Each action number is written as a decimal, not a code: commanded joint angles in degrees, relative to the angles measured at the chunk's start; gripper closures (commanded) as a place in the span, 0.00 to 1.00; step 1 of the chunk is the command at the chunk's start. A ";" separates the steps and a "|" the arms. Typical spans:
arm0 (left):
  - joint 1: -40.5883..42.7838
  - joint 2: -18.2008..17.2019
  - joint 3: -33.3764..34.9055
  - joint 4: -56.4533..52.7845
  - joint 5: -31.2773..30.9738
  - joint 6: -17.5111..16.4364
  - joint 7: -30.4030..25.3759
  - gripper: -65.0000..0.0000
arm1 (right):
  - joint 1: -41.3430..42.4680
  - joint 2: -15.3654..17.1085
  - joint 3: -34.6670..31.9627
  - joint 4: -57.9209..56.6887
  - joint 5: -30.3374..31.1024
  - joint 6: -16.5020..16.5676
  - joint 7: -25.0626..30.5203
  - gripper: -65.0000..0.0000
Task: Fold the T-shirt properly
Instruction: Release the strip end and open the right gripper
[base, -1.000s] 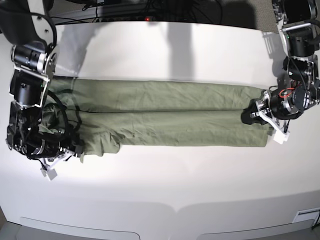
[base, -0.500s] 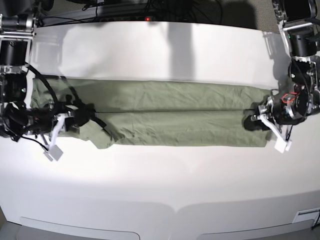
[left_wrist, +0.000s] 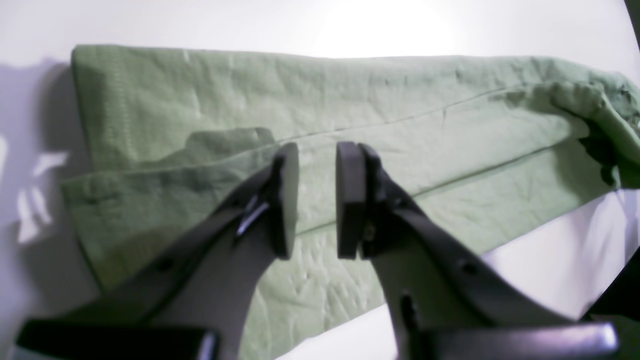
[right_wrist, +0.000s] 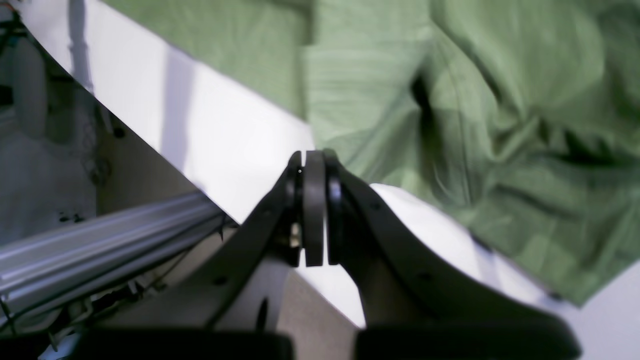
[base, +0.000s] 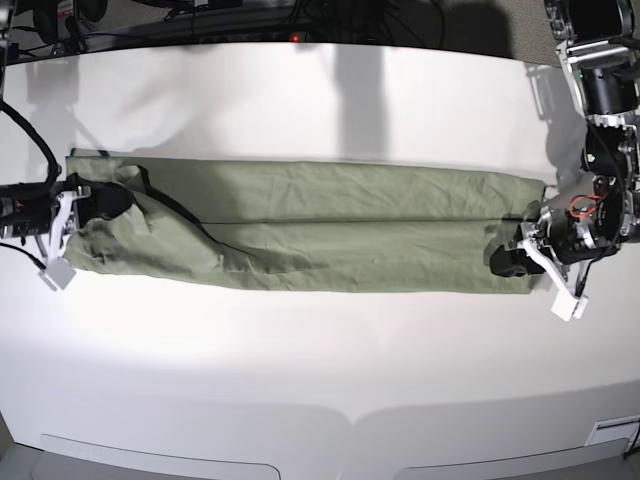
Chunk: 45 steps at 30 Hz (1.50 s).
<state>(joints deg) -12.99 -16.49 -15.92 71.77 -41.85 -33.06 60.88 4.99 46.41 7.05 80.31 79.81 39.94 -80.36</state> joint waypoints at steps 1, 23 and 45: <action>-1.14 -0.85 -0.11 1.14 -1.07 -0.33 -0.68 0.80 | 0.22 2.38 0.59 0.90 1.84 0.06 0.36 1.00; -1.11 -0.85 -0.11 1.14 -1.07 -0.33 -0.44 0.80 | -7.76 9.64 0.57 0.90 -5.03 0.06 0.36 1.00; -0.98 -0.31 -0.11 1.14 -1.14 -0.33 -1.97 0.80 | -7.76 4.20 0.46 3.76 5.19 0.06 0.36 0.78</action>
<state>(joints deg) -12.69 -16.03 -15.90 71.77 -41.85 -33.04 60.16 -3.68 48.95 7.01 83.24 83.24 39.92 -80.44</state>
